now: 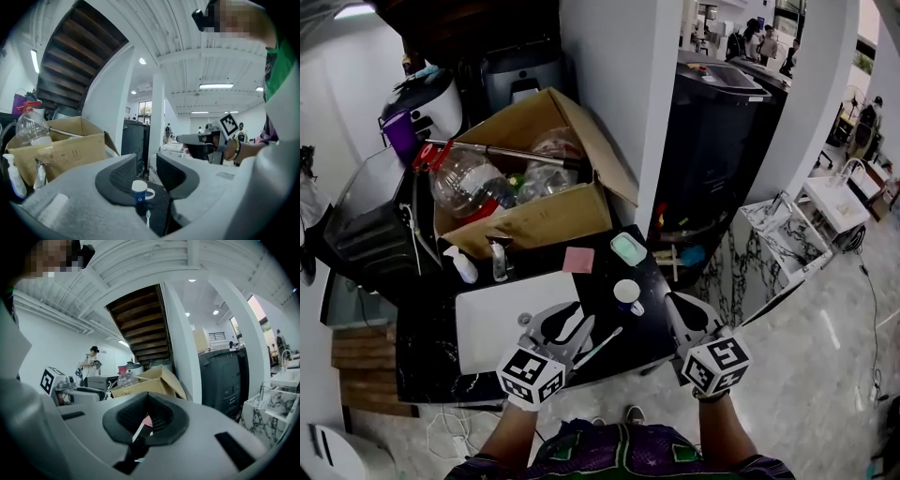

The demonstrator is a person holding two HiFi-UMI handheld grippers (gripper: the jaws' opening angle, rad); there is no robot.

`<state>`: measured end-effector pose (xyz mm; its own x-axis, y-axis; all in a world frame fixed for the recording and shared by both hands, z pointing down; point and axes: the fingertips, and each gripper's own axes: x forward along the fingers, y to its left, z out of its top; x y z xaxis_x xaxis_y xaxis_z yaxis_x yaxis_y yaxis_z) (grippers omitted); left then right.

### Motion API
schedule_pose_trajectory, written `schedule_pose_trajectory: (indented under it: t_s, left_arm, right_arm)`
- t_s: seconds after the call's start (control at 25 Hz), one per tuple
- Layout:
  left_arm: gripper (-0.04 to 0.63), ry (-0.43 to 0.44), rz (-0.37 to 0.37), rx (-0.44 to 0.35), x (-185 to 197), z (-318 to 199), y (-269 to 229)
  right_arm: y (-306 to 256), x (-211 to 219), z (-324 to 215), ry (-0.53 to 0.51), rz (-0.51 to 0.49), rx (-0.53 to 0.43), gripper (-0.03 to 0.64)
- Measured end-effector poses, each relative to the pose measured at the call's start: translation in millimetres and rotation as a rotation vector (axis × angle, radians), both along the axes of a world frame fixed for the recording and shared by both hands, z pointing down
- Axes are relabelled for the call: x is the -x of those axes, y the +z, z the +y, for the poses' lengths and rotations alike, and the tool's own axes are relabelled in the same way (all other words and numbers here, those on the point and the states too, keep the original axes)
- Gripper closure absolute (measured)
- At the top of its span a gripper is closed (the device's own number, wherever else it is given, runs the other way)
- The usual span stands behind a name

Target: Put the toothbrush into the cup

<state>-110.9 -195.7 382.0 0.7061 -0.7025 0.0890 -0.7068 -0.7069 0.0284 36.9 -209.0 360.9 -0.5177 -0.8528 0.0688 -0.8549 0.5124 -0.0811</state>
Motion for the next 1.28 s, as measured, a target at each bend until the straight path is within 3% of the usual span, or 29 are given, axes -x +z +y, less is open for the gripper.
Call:
schedule_pose_trajectory:
  t_s: [0.16, 0.48, 0.84, 1.28]
  left_arm:
    - [0.471, 0.032, -0.093, 0.06, -15.0, -2.3, 28.9]
    - [0.471, 0.051, -0.197, 0.12, -35.2, -12.0, 75.2]
    - [0.471, 0.089, -0.265, 0.191, -55.9, -15.7, 128.6]
    - [0.476, 0.036, -0.332, 0.297, -57.3, -20.9, 190.2]
  right_arm:
    - [5.1, 4.8, -1.2, -0.028, 0.004, 0.01, 0.615]
    - [21.4, 3.4, -5.0, -0.066, 0.017, 0.048, 0.615]
    - [40.7, -10.6, -6.2, -0.078, 0.02, 0.088, 0.615]
    - [55.8, -28.1, -13.2, -0.132, 0.0, 0.111, 0.615]
